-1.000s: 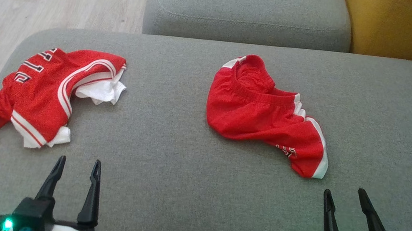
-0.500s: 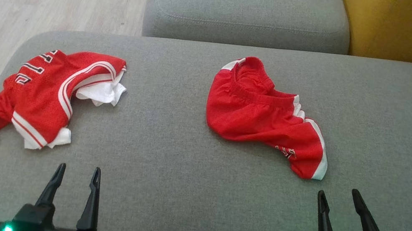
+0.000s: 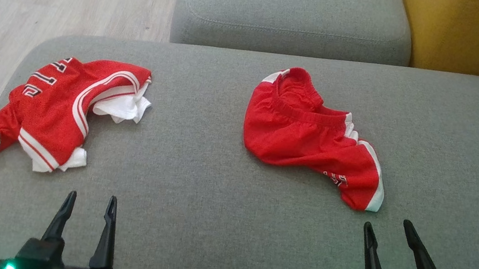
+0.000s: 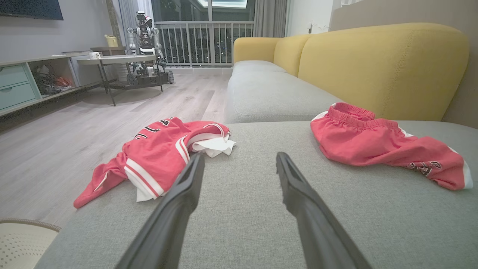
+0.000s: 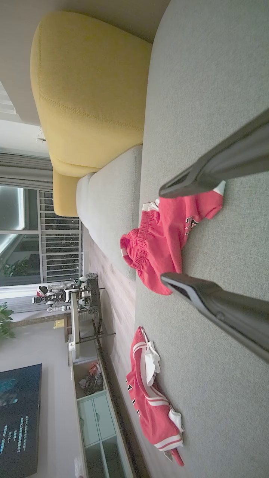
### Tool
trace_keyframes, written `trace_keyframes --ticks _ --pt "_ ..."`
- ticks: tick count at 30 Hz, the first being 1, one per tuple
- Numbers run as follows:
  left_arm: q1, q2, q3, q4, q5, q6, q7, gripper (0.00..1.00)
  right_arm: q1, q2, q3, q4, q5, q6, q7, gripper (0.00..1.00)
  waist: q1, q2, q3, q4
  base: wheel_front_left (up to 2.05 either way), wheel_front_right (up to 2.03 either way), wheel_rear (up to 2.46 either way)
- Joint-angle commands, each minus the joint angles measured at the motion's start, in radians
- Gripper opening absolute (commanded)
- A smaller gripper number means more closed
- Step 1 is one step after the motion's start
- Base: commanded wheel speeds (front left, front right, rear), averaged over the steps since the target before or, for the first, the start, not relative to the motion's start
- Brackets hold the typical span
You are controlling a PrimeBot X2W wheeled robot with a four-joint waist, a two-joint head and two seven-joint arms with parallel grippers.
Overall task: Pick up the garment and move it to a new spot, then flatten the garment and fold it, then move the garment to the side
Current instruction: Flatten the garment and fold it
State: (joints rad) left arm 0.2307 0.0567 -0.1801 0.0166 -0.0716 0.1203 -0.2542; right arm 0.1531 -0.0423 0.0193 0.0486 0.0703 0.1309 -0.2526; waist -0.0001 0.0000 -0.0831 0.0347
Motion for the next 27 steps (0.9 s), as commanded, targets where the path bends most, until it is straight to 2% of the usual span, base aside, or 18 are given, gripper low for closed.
trace_keyframes --ticks 1,10,16,19,22,23,27 --pt "-0.043 -0.006 0.030 -0.028 0.006 0.005 -0.008 1.00 -0.044 -0.008 0.028 -0.030 -0.009 0.000 -0.009 1.00 0.0001 0.0000 0.001 0.000 0.00 0.00 0.00" --pt "-0.048 -0.006 0.032 -0.019 0.013 0.000 -0.008 1.00 -0.042 -0.008 0.035 -0.028 -0.013 0.000 -0.009 1.00 0.0001 0.0000 0.006 -0.007 0.00 0.00 0.00" --pt "-0.121 -0.006 0.015 0.017 0.008 -0.024 -0.008 1.00 -0.057 -0.008 0.058 -0.029 -0.013 0.000 -0.009 1.00 0.0001 0.0000 0.036 -0.053 0.00 0.00 0.00" --pt "-0.210 -0.006 -0.016 0.076 0.015 -0.045 -0.008 1.00 -0.073 -0.008 0.065 -0.036 -0.019 0.000 -0.009 1.00 0.0001 0.0000 0.069 -0.093 0.00 0.00 0.00" --pt "-0.333 -0.006 -0.063 0.160 0.022 -0.089 -0.008 1.00 -0.094 -0.008 0.073 -0.046 -0.026 0.000 -0.009 1.00 0.0001 0.0000 0.112 -0.140 0.00 0.00 0.00" --pt "-0.435 -0.006 -0.100 0.225 0.029 -0.119 0.007 1.00 -0.114 -0.008 0.075 -0.057 -0.026 0.000 -0.009 1.00 0.0001 0.0000 0.158 -0.169 0.00 0.00 0.00" --pt "-0.658 -0.006 -0.171 0.334 0.020 -0.155 0.091 1.00 -0.157 -0.008 0.082 -0.070 -0.016 0.000 -0.009 1.00 0.0001 0.0000 0.251 -0.218 0.00 0.00 0.00"
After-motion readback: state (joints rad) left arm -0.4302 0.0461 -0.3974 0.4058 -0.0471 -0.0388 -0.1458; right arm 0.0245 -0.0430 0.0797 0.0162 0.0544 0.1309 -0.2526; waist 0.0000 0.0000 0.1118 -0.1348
